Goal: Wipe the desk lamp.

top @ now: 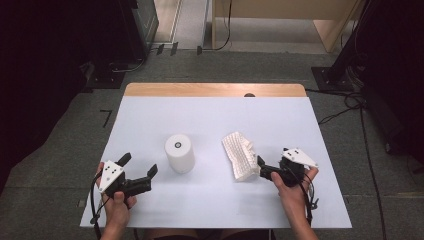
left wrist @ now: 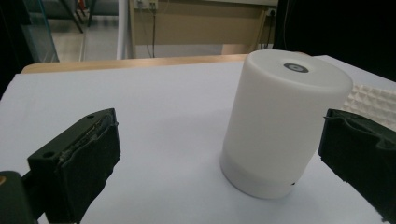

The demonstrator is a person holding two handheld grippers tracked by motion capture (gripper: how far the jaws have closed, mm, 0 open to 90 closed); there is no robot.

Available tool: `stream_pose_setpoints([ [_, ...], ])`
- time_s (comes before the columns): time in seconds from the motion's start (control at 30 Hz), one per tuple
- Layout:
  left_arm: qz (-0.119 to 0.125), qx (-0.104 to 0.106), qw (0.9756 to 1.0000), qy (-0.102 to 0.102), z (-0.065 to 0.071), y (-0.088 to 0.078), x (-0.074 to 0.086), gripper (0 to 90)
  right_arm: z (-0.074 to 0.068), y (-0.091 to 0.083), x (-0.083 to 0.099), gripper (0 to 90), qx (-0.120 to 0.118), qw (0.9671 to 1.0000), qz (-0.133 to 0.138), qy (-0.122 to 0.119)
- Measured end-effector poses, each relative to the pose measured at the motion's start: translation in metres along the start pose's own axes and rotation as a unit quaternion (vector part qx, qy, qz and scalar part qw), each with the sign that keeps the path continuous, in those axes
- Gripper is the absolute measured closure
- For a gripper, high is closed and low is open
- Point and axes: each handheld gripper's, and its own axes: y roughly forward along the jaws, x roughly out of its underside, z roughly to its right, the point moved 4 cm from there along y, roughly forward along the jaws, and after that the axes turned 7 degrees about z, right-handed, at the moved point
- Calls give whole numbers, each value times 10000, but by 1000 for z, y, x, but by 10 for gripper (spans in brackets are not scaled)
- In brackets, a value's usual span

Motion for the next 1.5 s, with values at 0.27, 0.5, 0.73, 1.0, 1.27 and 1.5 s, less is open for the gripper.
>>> stream_pose_setpoints([
  [0.27, -56, -121, 9999, -61, -18, -19, 8, 0, 30, -19, 12, 54, 169, 9998, 44, 43],
  [0.5, -102, -221, 9996, -105, -30, -27, 13, 0, 54, -35, 22, 54, 469, 9989, 16, -31],
  [0.73, -185, -207, 9995, -181, -38, -27, 19, 0, 79, -49, 33, 54, 655, 9979, -4, 0],
  [1.0, -185, -217, 9994, -183, -42, -28, 20, 0, 110, -60, 40, 62, 869, 9951, 46, 473],
  [1.27, -238, -192, 9993, -199, -43, -25, 22, 0, 116, -60, 43, 62, 957, 9938, 47, 562],
  [1.5, -285, -170, 9993, -166, -42, -23, 24, 0, 118, -59, 43, 64, 941, 9938, 44, 597],
])
